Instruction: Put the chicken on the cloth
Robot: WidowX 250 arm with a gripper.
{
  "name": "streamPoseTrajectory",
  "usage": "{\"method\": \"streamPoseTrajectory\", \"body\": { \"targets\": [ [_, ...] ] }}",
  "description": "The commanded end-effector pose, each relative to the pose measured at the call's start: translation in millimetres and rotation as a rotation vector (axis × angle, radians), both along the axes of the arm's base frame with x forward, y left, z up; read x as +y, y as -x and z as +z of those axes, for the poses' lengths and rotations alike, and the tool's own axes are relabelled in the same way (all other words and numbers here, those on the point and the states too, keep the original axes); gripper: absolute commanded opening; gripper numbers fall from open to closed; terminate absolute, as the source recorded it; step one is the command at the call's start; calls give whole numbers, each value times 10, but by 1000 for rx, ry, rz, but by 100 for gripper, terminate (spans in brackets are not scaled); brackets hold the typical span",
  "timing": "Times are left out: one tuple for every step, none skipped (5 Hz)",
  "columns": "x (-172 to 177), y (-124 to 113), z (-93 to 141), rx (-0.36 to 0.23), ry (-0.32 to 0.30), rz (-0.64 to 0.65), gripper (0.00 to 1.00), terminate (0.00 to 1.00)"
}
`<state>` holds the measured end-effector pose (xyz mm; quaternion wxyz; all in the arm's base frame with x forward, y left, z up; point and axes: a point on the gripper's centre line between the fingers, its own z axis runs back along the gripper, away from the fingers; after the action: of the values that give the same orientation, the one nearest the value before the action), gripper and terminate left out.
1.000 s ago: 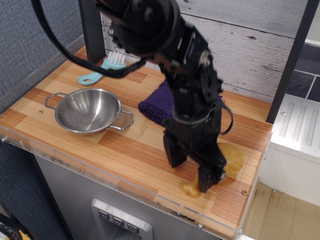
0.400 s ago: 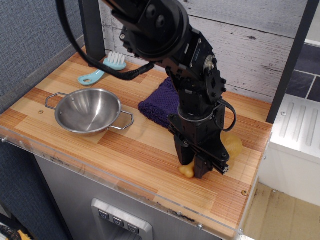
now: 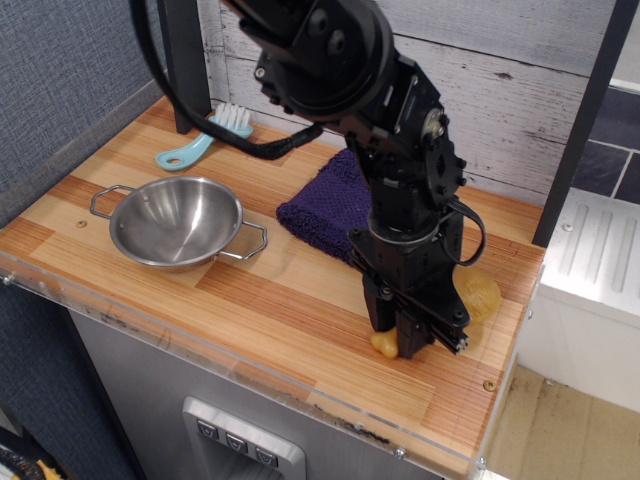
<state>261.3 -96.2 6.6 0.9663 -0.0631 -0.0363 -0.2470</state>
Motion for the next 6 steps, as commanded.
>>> {"method": "streamPoseTrajectory", "body": {
  "targets": [
    [179,-410,670,-158,85,80,0,0],
    [452,-590,624,-138,68,204,0,0],
    [670,-694,538,-135,29,355,0,0],
    [776,-761,471,-137,7,427,0,0],
    [871,-825,462,-152,-20,468,0,0],
    [939,-878,475,-163,-31,486,0,0]
  ]
}}
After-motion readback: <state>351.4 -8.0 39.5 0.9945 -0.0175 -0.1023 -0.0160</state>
